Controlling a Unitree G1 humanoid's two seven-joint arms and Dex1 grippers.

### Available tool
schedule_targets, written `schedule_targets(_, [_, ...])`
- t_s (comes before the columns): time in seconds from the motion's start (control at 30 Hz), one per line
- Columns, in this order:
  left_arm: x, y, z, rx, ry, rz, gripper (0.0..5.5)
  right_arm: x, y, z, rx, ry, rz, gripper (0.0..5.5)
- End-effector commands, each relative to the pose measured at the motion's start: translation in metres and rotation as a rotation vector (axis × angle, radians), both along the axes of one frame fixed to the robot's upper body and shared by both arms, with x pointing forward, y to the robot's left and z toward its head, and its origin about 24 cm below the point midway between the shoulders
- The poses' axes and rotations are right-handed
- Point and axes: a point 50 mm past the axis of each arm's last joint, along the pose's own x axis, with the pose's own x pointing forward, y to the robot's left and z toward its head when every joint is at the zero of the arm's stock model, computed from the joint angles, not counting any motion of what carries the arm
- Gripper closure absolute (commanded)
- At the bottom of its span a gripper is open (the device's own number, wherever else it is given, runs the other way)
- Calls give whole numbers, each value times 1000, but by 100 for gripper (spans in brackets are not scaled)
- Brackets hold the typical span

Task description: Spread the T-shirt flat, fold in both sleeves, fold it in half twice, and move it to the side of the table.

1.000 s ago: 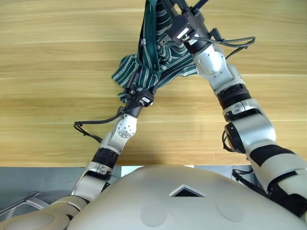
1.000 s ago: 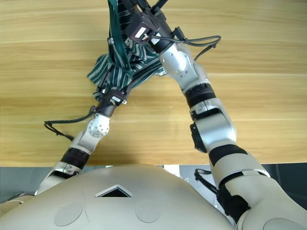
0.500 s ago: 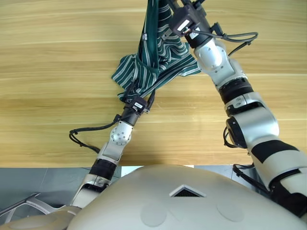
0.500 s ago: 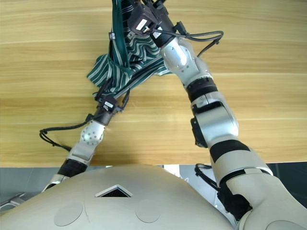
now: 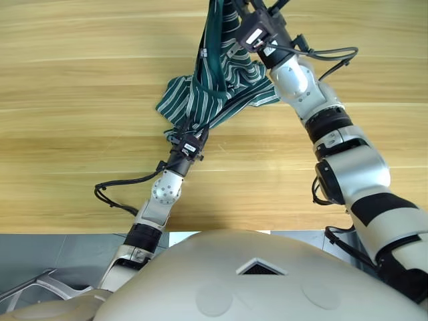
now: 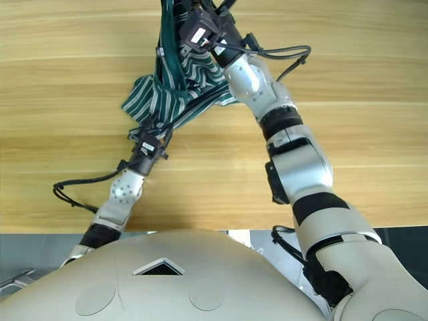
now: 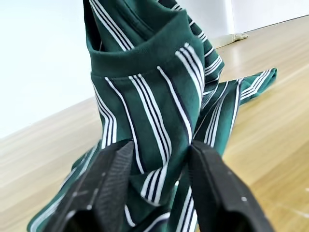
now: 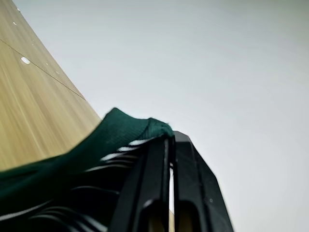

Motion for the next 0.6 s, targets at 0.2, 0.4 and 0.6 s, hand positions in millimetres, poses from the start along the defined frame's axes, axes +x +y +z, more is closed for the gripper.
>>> schedule_targets(0.2, [-3, 0, -10, 23, 24, 8, 485, 2, 4, 3, -14, -22, 0, 550])
schedule_targets(0.4, [0, 2, -15, 52, 73, 9, 547, -1, -1, 1, -1, -28, -6, 550])
schedule_targets(0.6, [11, 22, 10, -43, -44, 39, 547, -3, -16, -4, 22, -7, -37, 550])
